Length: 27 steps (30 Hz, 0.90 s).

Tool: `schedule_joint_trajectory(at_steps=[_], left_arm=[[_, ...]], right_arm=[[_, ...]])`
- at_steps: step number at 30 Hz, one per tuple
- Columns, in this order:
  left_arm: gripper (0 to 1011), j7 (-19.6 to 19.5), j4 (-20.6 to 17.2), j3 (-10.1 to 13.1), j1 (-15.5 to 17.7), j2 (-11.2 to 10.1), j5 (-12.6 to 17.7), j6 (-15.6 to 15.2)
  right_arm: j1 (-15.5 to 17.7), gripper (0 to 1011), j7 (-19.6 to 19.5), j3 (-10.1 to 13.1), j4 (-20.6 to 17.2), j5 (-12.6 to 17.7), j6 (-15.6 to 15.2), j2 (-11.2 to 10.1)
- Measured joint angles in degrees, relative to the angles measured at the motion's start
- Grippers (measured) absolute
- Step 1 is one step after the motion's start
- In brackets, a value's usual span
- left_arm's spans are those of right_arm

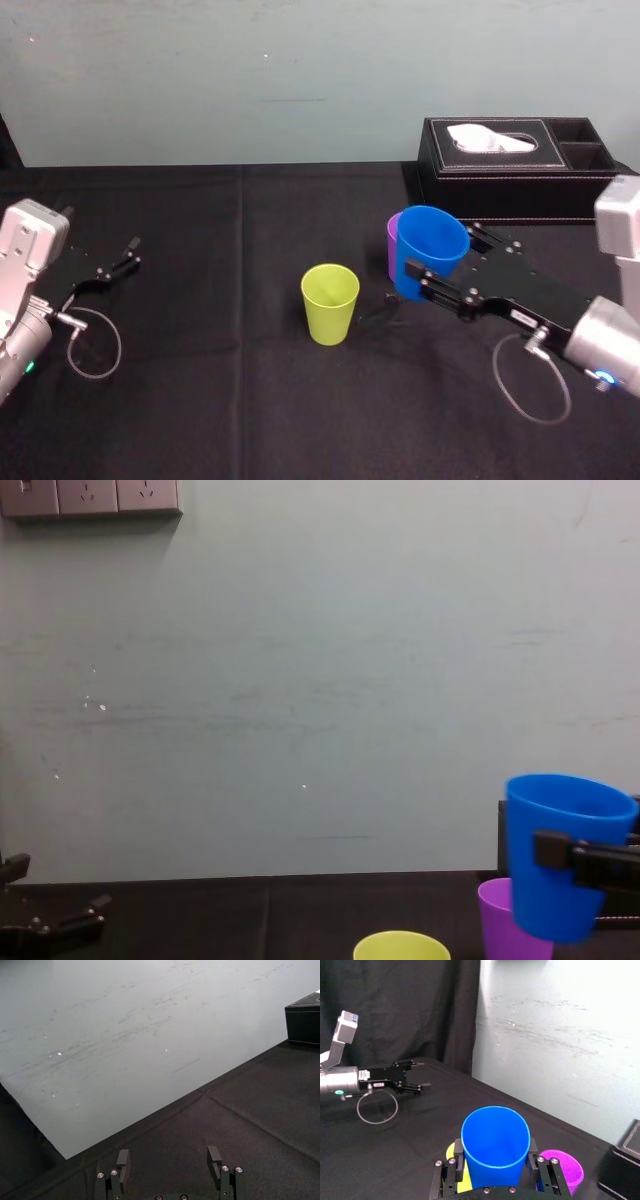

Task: Stack the three plastic cups sequentially using one hand.

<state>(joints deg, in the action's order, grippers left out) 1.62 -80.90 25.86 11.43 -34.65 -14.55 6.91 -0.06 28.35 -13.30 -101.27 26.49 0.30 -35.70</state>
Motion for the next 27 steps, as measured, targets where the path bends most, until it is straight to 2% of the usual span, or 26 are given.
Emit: schedule_joint_trajectory(at_steps=[7,15,27], left_arm=[[1010,0.00,0.00,0.00,0.00,0.00,0.00,0.00],[1010,0.00,0.00,0.00,0.00,0.00,0.00,0.00],[1010,0.00,0.00,0.00,0.00,0.00,0.00,0.00]], right_arm=[[-4.20,717,-0.96,-3.75,0.30,-1.89,-2.77,1.79],[-7.46,717,-1.29,-6.99,1.51,-3.54,-4.60,3.49],[-10.63,717,-1.69,-10.18,3.84,-5.36,-6.17,5.59]])
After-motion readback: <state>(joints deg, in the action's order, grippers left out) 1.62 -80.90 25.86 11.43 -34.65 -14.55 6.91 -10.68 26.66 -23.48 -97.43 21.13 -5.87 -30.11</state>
